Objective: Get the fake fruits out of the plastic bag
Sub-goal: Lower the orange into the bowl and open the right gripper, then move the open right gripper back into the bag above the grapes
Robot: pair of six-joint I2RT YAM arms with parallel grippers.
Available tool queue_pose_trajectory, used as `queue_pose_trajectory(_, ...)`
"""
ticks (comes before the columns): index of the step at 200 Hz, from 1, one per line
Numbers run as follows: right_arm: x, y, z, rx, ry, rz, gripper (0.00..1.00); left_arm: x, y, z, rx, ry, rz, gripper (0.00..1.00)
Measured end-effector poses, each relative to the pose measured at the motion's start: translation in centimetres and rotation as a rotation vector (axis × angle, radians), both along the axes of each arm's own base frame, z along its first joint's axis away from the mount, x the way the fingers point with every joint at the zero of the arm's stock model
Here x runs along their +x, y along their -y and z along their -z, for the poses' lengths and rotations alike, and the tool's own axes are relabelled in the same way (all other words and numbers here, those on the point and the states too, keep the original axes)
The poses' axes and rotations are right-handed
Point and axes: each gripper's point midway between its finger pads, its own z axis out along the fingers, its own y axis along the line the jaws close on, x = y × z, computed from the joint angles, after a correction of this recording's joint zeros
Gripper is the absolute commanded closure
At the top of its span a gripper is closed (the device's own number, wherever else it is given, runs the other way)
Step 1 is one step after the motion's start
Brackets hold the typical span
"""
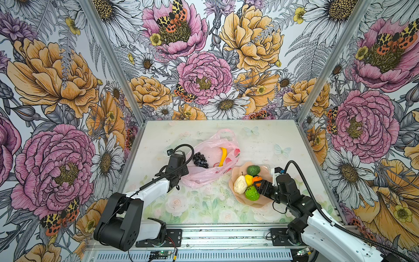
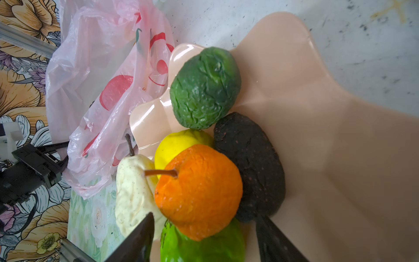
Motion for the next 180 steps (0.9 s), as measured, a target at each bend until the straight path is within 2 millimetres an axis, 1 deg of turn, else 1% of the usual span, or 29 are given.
queue_pose_trajectory(35,-0.2,0.1,0.1,-0.022,-0.003,-0.016,0.07,0.0,0.0,0.0,0.005,0.000,0.005,1.00)
queue_pose_trajectory(61,0.0,0.2,-1.2,-0.044,0.017,-0.026,0.03,0.0,0.1,0.0,0.007,-0.001,0.010,1.00)
queue_pose_trajectory(78,0.4,0.3,-2.7,-0.059,0.045,-0.032,0.02,-0.1,0.5,0.0,0.012,0.000,0.026,1.00)
queue_pose_trajectory(105,1.2,0.7,-5.8,-0.093,0.107,-0.018,0.02,-0.3,1.4,0.2,0.028,-0.005,0.061,1.00)
queue_pose_trajectory(127,1.9,1.4,-8.0,-0.145,0.137,0.000,0.06,-0.4,1.8,0.3,0.040,-0.007,0.078,1.00)
queue_pose_trajectory(148,3.1,1.6,-10.3,-0.191,0.164,0.011,0.09,-0.4,2.2,0.1,0.045,-0.002,0.089,1.00)
queue_pose_trajectory(163,4.3,1.0,-11.9,-0.232,0.182,0.003,0.10,-0.3,2.4,-0.1,0.050,0.004,0.094,1.00)
queue_pose_trajectory(171,5.0,0.2,-12.6,-0.254,0.193,-0.016,0.10,-0.2,2.6,-0.3,0.052,0.007,0.099,1.00)
queue_pose_trajectory(180,5.6,-1.1,-13.4,-0.279,0.209,-0.054,0.10,-0.2,2.8,-0.4,0.058,0.011,0.107,1.00)
